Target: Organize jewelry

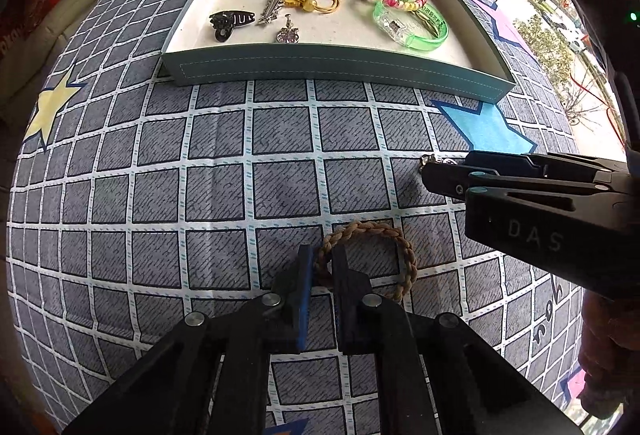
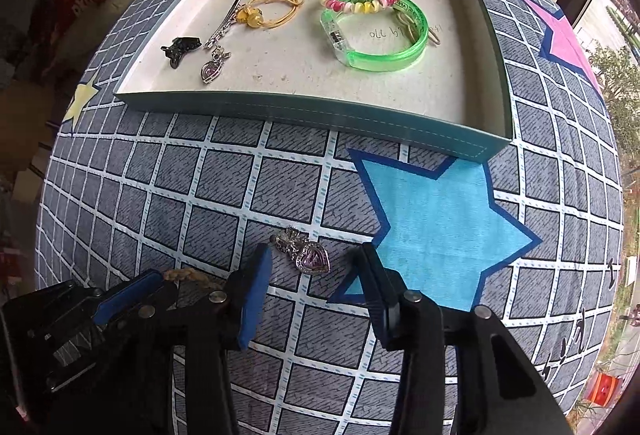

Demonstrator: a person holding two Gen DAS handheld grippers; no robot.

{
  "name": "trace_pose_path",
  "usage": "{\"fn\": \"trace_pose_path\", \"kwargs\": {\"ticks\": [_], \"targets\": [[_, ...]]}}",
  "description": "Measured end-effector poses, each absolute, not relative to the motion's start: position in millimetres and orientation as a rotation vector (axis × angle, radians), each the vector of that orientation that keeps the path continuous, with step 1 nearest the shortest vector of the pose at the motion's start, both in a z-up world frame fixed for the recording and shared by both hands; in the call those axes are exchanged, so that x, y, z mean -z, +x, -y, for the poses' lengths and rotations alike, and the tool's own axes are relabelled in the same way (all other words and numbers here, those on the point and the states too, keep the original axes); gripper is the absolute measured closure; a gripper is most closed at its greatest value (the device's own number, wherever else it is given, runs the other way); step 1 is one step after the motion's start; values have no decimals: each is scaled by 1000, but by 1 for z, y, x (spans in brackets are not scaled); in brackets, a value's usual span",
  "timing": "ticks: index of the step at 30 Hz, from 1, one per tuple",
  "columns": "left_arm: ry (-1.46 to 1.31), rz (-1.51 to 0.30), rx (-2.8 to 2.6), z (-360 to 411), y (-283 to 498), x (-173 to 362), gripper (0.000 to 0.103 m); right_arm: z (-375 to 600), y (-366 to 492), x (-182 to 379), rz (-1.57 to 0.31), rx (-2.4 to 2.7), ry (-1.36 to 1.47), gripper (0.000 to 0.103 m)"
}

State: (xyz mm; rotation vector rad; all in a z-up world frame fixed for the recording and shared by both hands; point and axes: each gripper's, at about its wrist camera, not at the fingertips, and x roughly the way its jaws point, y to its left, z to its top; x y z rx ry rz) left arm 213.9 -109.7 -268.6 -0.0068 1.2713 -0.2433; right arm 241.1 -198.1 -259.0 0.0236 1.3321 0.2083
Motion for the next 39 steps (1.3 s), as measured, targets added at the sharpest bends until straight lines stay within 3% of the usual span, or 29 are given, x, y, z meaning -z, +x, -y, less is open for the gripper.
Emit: {"fn": "trace_pose_path", "kwargs": {"ticks": [2, 4, 25, 33, 34, 35, 36, 37, 39], "targets": [[-11, -1265, 250, 108, 213, 268, 81, 191, 241, 259, -1324, -200, -24, 65], [-17, -1259, 257, 106, 211, 266, 81, 189, 240, 260, -1318, -189, -51, 83], [-36, -1165, 315, 90, 214, 219, 81, 248, 218, 223, -1290, -186, 264, 83], [-23, -1188, 263, 85, 216, 228, 81, 253, 214, 217, -1290, -191, 290, 83], [-12, -1196, 249, 85, 216, 231, 78, 254, 214, 218, -1295, -192, 294, 83], [-2, -1204, 239, 85, 216, 234, 68, 253, 214, 220, -1300, -192, 298, 83], [3, -1206, 228, 83, 215, 236, 27, 254, 213, 221, -1303, -191, 305, 83], [3, -1193, 209, 81, 214, 236, 0, 255, 212, 223, -1305, -191, 312, 83], [16, -1165, 187, 79, 212, 236, 0, 257, 209, 224, -1306, -192, 322, 83]]}}
